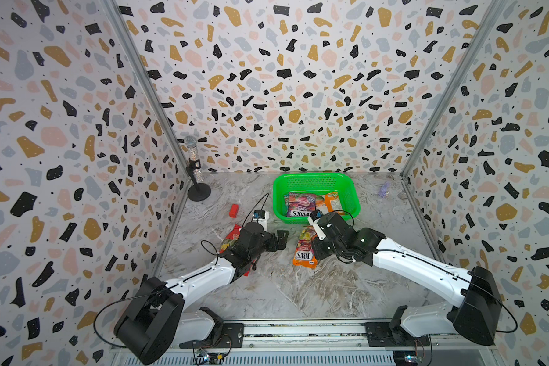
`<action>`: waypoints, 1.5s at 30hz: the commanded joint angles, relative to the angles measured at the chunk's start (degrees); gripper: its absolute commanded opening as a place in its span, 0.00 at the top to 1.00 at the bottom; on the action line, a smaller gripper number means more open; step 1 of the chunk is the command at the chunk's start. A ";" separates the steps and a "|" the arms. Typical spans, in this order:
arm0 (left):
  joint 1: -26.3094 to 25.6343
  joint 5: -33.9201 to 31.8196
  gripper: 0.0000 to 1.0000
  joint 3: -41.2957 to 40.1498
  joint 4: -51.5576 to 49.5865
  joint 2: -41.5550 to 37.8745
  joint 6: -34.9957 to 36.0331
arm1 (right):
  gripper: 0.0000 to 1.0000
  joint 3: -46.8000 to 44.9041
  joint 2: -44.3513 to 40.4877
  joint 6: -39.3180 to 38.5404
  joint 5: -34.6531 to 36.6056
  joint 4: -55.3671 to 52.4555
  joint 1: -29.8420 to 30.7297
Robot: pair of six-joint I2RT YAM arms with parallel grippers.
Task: Put the candies in the basket
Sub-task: Pick up the candy at the center of the board, then place the candy in the basket.
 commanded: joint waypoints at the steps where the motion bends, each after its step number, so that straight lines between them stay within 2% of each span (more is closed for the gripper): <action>1: 0.01 -0.76 0.00 1.15 2.81 0.03 -0.49 | 1.00 5.36 -3.96 -4.11 6.76 -5.32 -1.87; 6: 0.01 -3.25 0.00 0.84 2.75 0.33 -2.71 | 1.00 12.12 -3.09 -6.01 6.73 -9.15 -7.64; 10: 0.02 -4.27 0.00 0.90 2.02 0.14 -3.31 | 1.00 19.49 1.83 -8.13 7.70 -11.99 -11.02; 18: 0.01 -7.36 0.00 0.71 0.29 -1.44 -3.07 | 1.00 38.53 19.97 -11.82 -1.72 -14.60 -21.71; 21: 0.02 -7.89 0.00 0.31 0.18 -2.18 -3.30 | 1.00 49.80 28.69 -13.11 -2.98 -18.02 -22.59; 24: 0.08 -8.66 0.00 0.00 0.09 -2.64 -3.30 | 1.00 63.92 38.01 -15.43 -4.39 -25.76 -22.59; 26: 0.02 -8.76 0.00 0.02 0.12 -2.40 -3.71 | 1.00 69.32 42.06 -17.58 -4.20 -29.26 -22.70; 34: 0.10 -8.37 0.00 0.22 -0.15 -2.76 -3.71 | 1.00 58.22 43.78 -18.97 -5.22 -23.32 -27.19; 45: 0.04 -9.99 0.00 0.04 -0.85 -3.35 -2.46 | 1.00 57.12 47.93 -19.88 -1.89 -23.29 -29.04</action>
